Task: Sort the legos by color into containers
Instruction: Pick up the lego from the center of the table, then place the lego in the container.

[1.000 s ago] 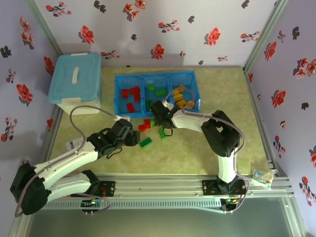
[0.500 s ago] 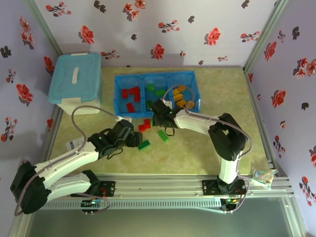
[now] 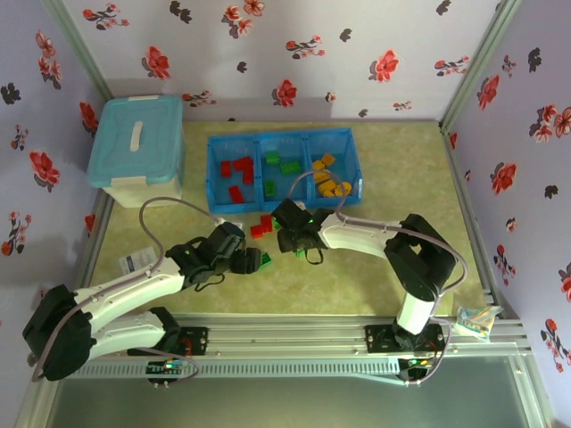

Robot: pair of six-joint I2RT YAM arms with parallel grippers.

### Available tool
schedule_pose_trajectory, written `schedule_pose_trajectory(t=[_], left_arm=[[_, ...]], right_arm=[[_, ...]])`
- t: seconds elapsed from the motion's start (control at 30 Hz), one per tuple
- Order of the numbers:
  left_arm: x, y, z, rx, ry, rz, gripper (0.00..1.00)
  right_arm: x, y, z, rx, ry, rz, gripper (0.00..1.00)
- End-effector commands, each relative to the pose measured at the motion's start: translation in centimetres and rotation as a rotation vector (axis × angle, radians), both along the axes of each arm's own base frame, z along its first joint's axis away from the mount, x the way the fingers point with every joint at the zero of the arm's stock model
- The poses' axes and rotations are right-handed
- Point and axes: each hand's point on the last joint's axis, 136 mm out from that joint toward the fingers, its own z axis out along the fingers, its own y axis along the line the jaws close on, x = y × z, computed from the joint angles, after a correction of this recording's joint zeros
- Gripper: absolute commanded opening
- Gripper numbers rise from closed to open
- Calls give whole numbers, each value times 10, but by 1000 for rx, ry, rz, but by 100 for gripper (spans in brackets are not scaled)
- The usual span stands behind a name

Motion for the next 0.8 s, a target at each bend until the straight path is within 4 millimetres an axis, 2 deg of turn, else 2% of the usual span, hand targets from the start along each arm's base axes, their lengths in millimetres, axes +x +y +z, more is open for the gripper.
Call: schedule_pose_trajectory(t=[0.0,0.13,0.2,0.33,0.43,0.57,0.63,0.73,0.77], left_arm=[[-1,-4,7,-37,-10,3,78],[-2,-1,4,-29,-6,0,78],[-4,-1,2,-24,2,-7,77],[-8,-3,-7,6,27,-32,77],[-11,-3,-15,34,48,-44,77],[-14,-8,-23,55,63,-64,77],[-16,-10,-27,69,71,-75,76],[-18,-13,-33,88,84,-90,75],[-19,-15,-34,94,87,-98,75]], right_arm=[[-10,-3,-11,-51,28,25,48],[-11,-1,-15,-66,43,36,35],[-7,1,-11,-72,35,44,28],[10,5,20,-89,-39,52,20],[33,10,54,-79,-116,47,18],[78,15,93,-27,-184,17,18],[101,16,101,-7,-196,-3,18],[136,17,102,6,-200,-28,19],[149,18,104,5,-204,-33,24]])
